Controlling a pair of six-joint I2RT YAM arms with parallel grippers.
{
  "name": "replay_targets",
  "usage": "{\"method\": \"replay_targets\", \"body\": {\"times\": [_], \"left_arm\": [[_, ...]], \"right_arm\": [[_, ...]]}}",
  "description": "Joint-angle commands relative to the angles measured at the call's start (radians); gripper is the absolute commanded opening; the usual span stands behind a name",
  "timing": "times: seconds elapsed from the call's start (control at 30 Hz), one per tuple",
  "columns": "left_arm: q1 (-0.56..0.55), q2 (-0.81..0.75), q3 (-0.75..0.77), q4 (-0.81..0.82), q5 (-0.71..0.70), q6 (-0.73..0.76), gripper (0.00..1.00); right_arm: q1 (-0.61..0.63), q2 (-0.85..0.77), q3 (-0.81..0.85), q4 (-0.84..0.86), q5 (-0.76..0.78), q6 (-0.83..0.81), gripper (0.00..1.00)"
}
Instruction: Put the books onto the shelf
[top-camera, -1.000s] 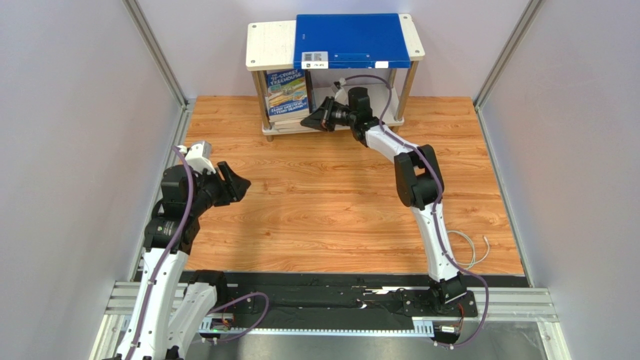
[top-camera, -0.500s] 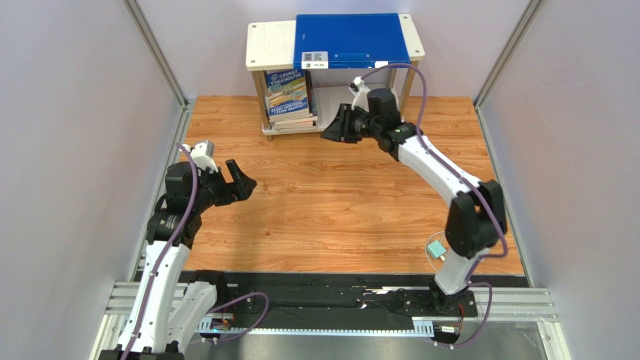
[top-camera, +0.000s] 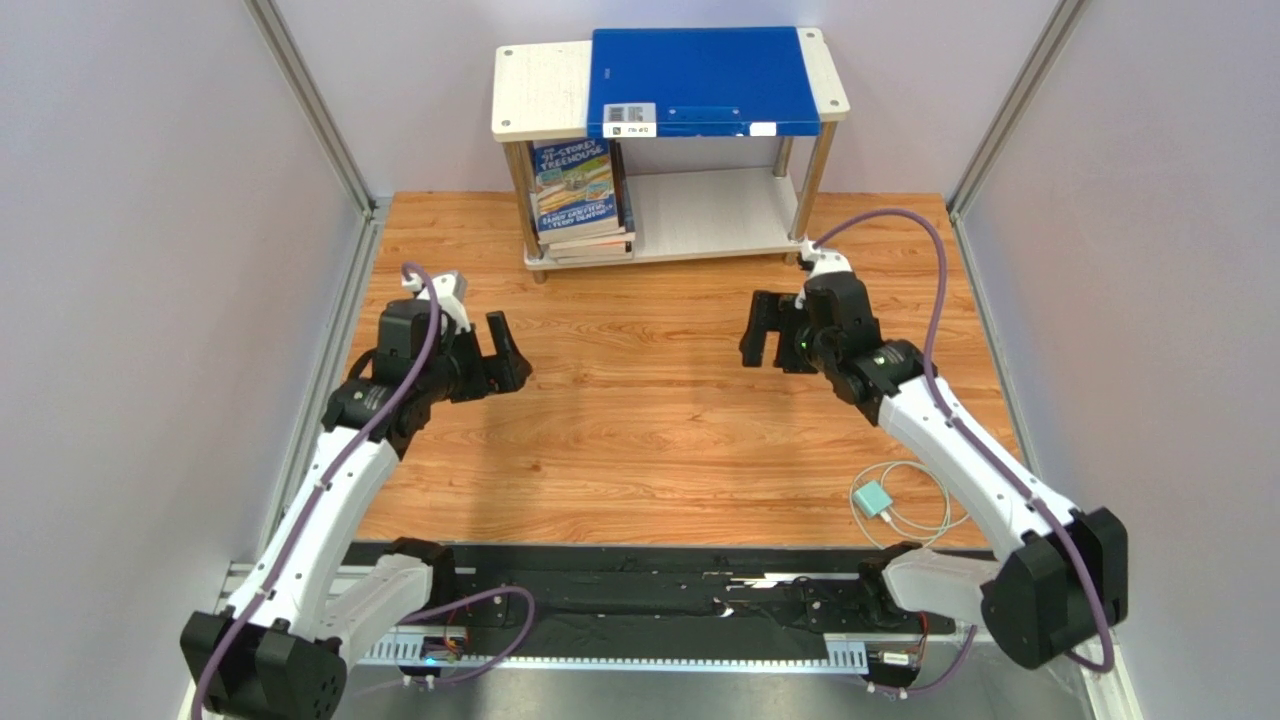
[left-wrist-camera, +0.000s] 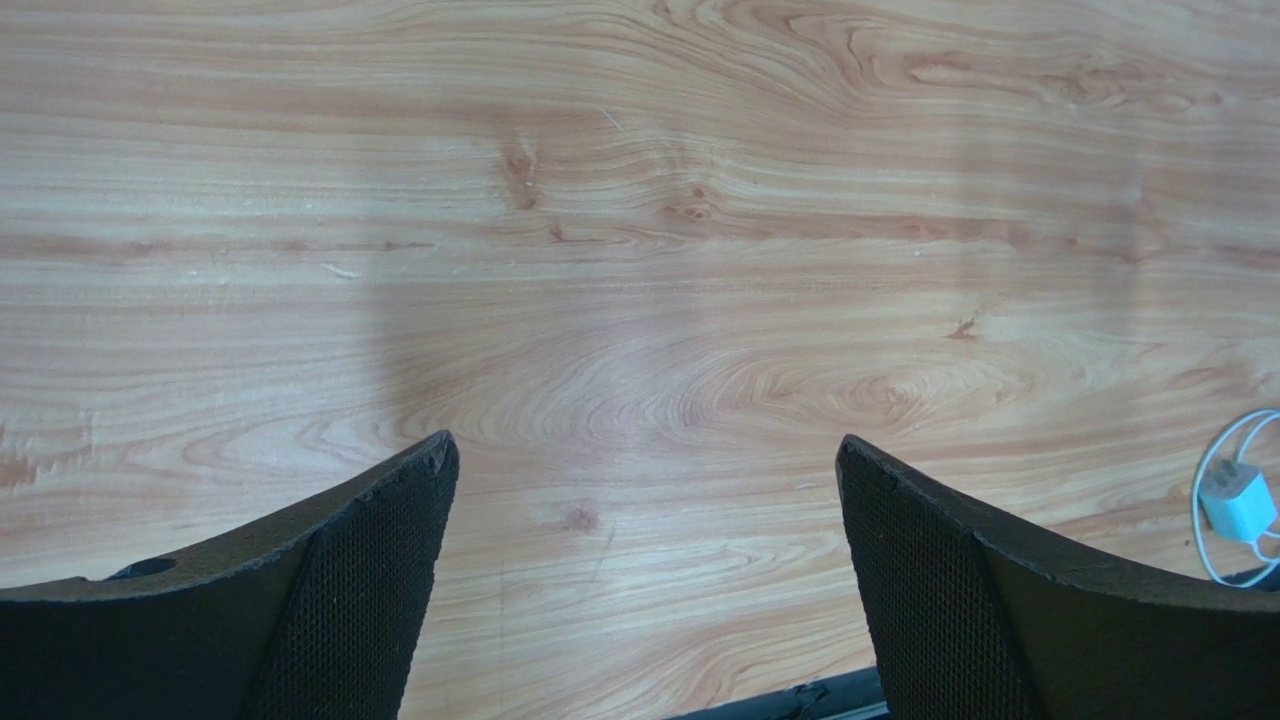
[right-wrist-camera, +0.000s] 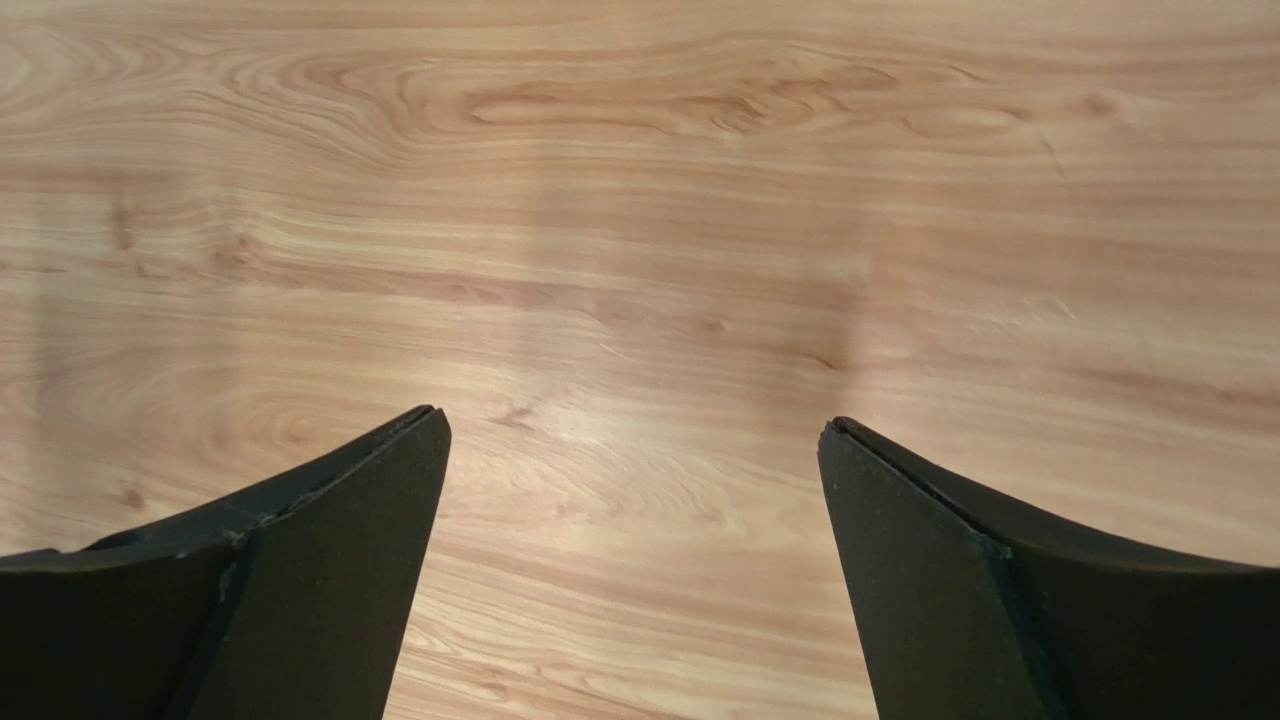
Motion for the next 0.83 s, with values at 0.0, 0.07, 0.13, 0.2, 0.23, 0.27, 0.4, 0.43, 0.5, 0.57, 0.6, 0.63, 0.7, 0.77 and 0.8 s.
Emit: {"method": "replay_targets", "body": {"times": [0.0,0.07,0.13,0.2,0.23,0.27,0.4,0.43,0.5,0.57,0.6,0.63,0.7,0.77,0.8], "left_arm": [[-0.030,0.071,0.073,0.013,-0.056,0.000,1.00],[-0.036,0.097,0.086,0.025,-0.054,0.000,1.00],[-0.045,0.129,0.093,0.034,-0.052,0.003,1.00],[-0.053,0.154,0.094,0.049,-0.046,0.003,1.00],[-0.056,0.163,0.097,0.052,-0.048,0.004,1.00],[-0.057,0.171,0.097,0.063,-0.046,0.004,1.00],[-0.065,0.215,0.099,0.077,-0.043,0.015,1.00],[-0.065,0.224,0.100,0.077,-0.046,0.018,1.00],[-0.065,0.249,0.102,0.083,-0.052,0.027,1.00],[-0.065,0.263,0.103,0.088,-0.060,0.034,1.00],[-0.065,0.276,0.103,0.089,-0.060,0.034,1.00],[-0.065,0.281,0.105,0.091,-0.059,0.037,1.00],[-0.065,0.293,0.099,0.109,-0.046,0.044,1.00],[-0.065,0.301,0.100,0.118,-0.048,0.049,1.00],[-0.065,0.313,0.106,0.115,-0.057,0.049,1.00]], "right_arm": [[-0.009,-0.118,-0.082,-0.012,0.143,0.013,1.00],[-0.016,-0.170,-0.117,0.003,0.156,0.018,1.00],[-0.025,-0.195,-0.167,0.013,0.136,0.019,1.00],[-0.032,-0.215,-0.193,0.014,0.134,0.021,1.00],[-0.039,-0.220,-0.197,0.010,0.142,0.024,1.00],[-0.043,-0.221,-0.200,0.002,0.148,0.027,1.00],[-0.081,-0.218,-0.223,0.014,0.115,0.039,1.00],[-0.095,-0.212,-0.231,0.016,0.110,0.039,1.00],[-0.112,-0.197,-0.237,0.025,0.090,0.042,1.00],[-0.143,-0.166,-0.248,0.042,0.064,0.047,1.00],[-0.151,-0.158,-0.250,0.043,0.061,0.048,1.00],[-0.155,-0.143,-0.251,0.048,0.062,0.047,1.00],[-0.158,-0.126,-0.254,0.065,0.065,0.045,1.00],[-0.160,-0.103,-0.250,0.077,0.067,0.045,1.00],[-0.161,-0.097,-0.248,0.079,0.067,0.045,1.00]]}}
